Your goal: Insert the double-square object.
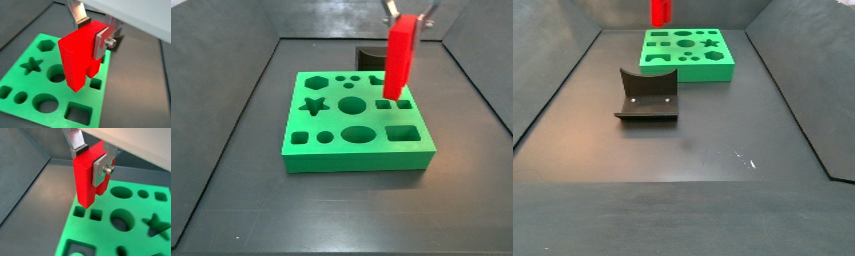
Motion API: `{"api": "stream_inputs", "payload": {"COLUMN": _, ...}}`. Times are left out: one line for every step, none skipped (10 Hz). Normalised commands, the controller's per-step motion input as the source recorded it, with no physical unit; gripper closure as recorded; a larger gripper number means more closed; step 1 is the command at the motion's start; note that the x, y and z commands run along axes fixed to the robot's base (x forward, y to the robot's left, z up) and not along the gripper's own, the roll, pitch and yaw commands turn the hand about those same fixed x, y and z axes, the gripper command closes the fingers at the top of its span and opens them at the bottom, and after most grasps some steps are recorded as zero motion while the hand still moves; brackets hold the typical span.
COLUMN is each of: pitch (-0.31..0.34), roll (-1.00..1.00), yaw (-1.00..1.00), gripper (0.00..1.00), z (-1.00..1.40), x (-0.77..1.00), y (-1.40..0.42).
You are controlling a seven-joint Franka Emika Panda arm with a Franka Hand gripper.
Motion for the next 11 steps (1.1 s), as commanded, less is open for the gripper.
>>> {"api": "stream_inputs", "payload": {"pitch": -0.027, "roll": 0.0, "yaw": -0.64, "gripper": 1.0, "z": -0.23, "x": 0.57, "y": 0.06}}
{"api": "stream_inputs", "payload": {"pitch": -0.027, "roll": 0.0, "yaw": -0.67, "gripper": 1.0, "z": -0.27, "x": 0.54, "y": 0.06}}
{"api": "stream_inputs", "payload": {"pitch": -0.03, "roll": 0.0, "yaw": -0.68, "gripper": 1.0, "z": -0.29, "x": 0.52, "y": 0.06}}
{"api": "stream_inputs", "payload": {"pitch": -0.031, "roll": 0.0, "yaw": -0.69, "gripper": 1.0, "z": -0.32, "x": 0.5, "y": 0.06}}
{"api": "stream_inputs", "payload": {"pitch": -0.013, "roll": 0.0, "yaw": -0.71, "gripper": 1.0, "z": -0.33, "x": 0.47, "y": 0.06}}
{"api": "stream_inputs", "payload": {"pitch": 0.0, "roll": 0.0, "yaw": -0.72, "gripper": 1.0, "z": -0.28, "x": 0.4, "y": 0.0}}
{"api": "stream_inputs", "payload": {"pitch": 0.0, "roll": 0.0, "yaw": -0.74, "gripper": 1.0, "z": -0.14, "x": 0.33, "y": 0.0}}
{"api": "stream_inputs", "payload": {"pitch": 0.003, "roll": -0.02, "yaw": -0.77, "gripper": 1.0, "z": -0.09, "x": 0.29, "y": 0.0}}
{"api": "stream_inputs", "payload": {"pitch": 0.02, "roll": 0.0, "yaw": -0.79, "gripper": 1.0, "z": -0.05, "x": 0.22, "y": 0.0}}
{"api": "stream_inputs", "payload": {"pitch": 0.057, "roll": 0.0, "yaw": -0.82, "gripper": 1.0, "z": -0.04, "x": 0.09, "y": 0.0}}
{"api": "stream_inputs", "payload": {"pitch": 0.1, "roll": 0.03, "yaw": -0.55, "gripper": 1.0, "z": -0.03, "x": -0.14, "y": 0.0}}
